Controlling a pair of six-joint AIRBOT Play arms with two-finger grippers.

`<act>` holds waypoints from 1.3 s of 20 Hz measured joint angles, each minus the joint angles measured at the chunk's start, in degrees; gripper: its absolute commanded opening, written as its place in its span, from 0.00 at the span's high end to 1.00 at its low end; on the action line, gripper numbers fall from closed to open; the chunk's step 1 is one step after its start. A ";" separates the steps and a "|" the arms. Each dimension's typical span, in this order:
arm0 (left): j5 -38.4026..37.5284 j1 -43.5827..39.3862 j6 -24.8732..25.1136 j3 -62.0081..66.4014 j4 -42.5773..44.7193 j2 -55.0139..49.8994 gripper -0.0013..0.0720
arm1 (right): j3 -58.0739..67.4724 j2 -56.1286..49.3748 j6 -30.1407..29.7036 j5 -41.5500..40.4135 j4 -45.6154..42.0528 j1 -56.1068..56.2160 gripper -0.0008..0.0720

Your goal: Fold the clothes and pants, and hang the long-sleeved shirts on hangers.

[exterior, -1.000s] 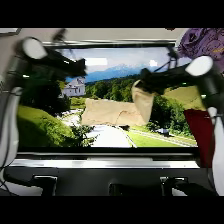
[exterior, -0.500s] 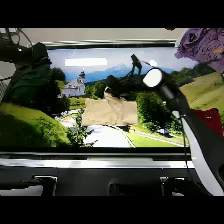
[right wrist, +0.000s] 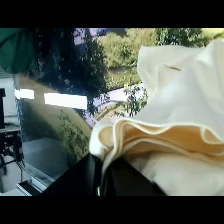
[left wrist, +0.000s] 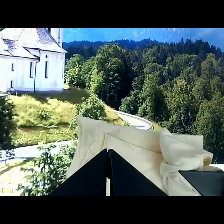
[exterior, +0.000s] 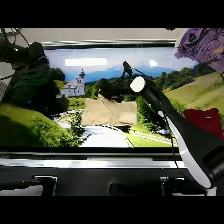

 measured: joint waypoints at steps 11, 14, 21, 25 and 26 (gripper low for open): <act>0.00 0.00 0.00 -0.46 0.04 0.02 0.96 | 0.00 -4.98 -0.96 -5.25 4.24 3.50 0.51; 0.00 0.00 0.00 -0.55 0.04 0.02 0.96 | 0.00 -5.55 -1.33 -7.08 4.48 4.74 0.38; 0.00 0.00 0.00 -0.55 0.04 0.02 0.96 | 0.00 -2.10 -5.29 -7.19 4.61 3.32 0.36; 0.00 0.00 0.00 -0.55 0.04 0.02 0.96 | 0.02 1.60 -8.24 2.27 3.39 -7.41 0.22; 0.00 0.00 0.00 -0.55 0.04 0.02 0.96 | 0.00 2.14 -9.68 5.44 2.86 -10.99 0.22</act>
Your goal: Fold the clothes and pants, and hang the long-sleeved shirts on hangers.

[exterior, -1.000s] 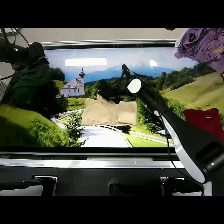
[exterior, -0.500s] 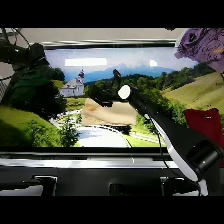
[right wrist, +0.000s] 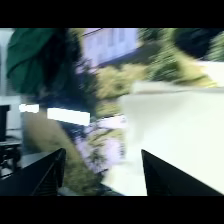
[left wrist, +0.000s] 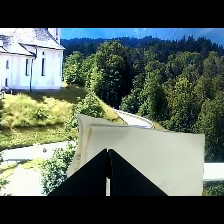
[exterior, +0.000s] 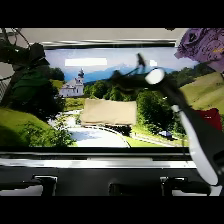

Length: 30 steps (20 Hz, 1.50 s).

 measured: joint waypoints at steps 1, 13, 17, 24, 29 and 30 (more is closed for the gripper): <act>0.00 0.00 0.00 0.00 0.00 0.00 0.96 | -0.20 0.42 -1.70 3.08 -0.48 -3.72 0.21; 0.13 0.00 0.22 0.00 -0.02 0.00 0.96 | -22.47 -6.23 -26.67 16.31 12.11 -25.90 0.28; 0.39 0.00 0.22 -0.13 -0.02 -0.02 0.96 | -23.85 -10.43 -31.32 15.82 17.25 -24.09 0.34; 0.63 0.00 0.22 -0.37 -0.02 -0.17 0.96 | -24.26 -12.57 -33.18 12.98 20.09 -21.66 0.47; 0.68 0.00 0.20 -1.07 0.00 -0.20 0.96 | -24.04 -13.05 -33.31 10.71 19.74 -19.67 0.96; 0.68 0.00 0.20 -1.14 0.00 -0.20 0.96 | -23.58 -12.90 -33.29 10.45 19.74 -19.74 0.96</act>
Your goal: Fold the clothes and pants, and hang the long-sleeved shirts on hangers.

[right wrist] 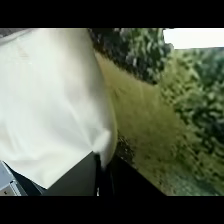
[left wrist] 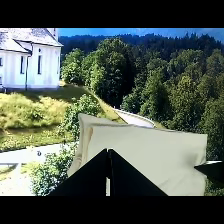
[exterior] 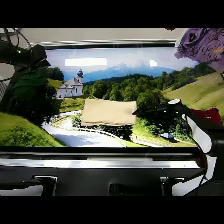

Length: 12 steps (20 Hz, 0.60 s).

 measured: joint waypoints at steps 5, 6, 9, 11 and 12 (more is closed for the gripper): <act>0.00 0.00 0.00 -0.11 0.00 -0.04 0.96 | 8.04 1.31 3.91 0.72 -0.61 -3.69 0.96; 0.00 0.00 0.00 -0.11 0.00 -0.04 0.96 | 10.67 1.42 5.11 1.25 -1.29 -4.92 0.96; 0.00 0.00 0.00 -0.11 0.02 -0.04 0.96 | 18.56 1.60 9.44 2.23 -4.61 -8.68 0.96; 0.00 0.00 -0.02 -0.11 0.02 -0.04 0.96 | 23.21 1.64 12.59 2.67 -7.50 -11.41 0.96; 0.00 0.00 -0.02 -0.11 0.02 -0.04 0.96 | 25.27 1.66 14.12 2.62 -8.83 -12.92 0.96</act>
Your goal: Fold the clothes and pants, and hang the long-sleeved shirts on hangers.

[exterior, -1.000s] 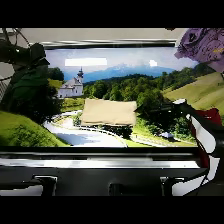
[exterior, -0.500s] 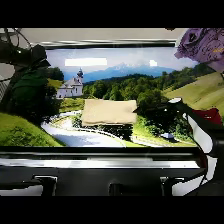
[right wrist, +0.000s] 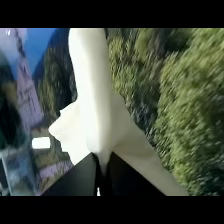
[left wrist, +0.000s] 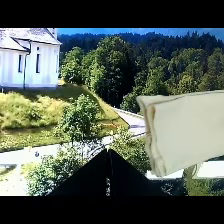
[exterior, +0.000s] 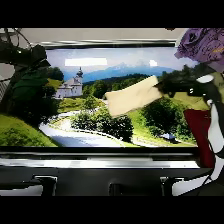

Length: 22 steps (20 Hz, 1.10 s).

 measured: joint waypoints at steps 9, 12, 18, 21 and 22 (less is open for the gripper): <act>-0.02 0.00 -0.02 0.00 0.00 0.00 0.96 | 9.40 1.18 15.93 -6.14 -10.23 -14.93 0.96; -0.04 0.00 -0.15 0.00 0.00 0.00 0.96 | 9.99 3.91 22.99 -7.76 -14.91 -18.86 0.96; -0.09 0.00 -0.13 0.00 -0.02 0.00 0.96 | 10.29 11.04 37.24 -6.75 -27.56 -22.40 0.96; -0.11 0.00 -0.09 0.00 -0.02 0.00 0.96 | 10.29 14.01 43.89 -3.50 -33.46 -22.80 0.96; -0.11 0.00 -0.04 0.00 -0.02 0.00 0.96 | 10.29 14.82 45.81 -1.90 -35.15 -22.88 0.96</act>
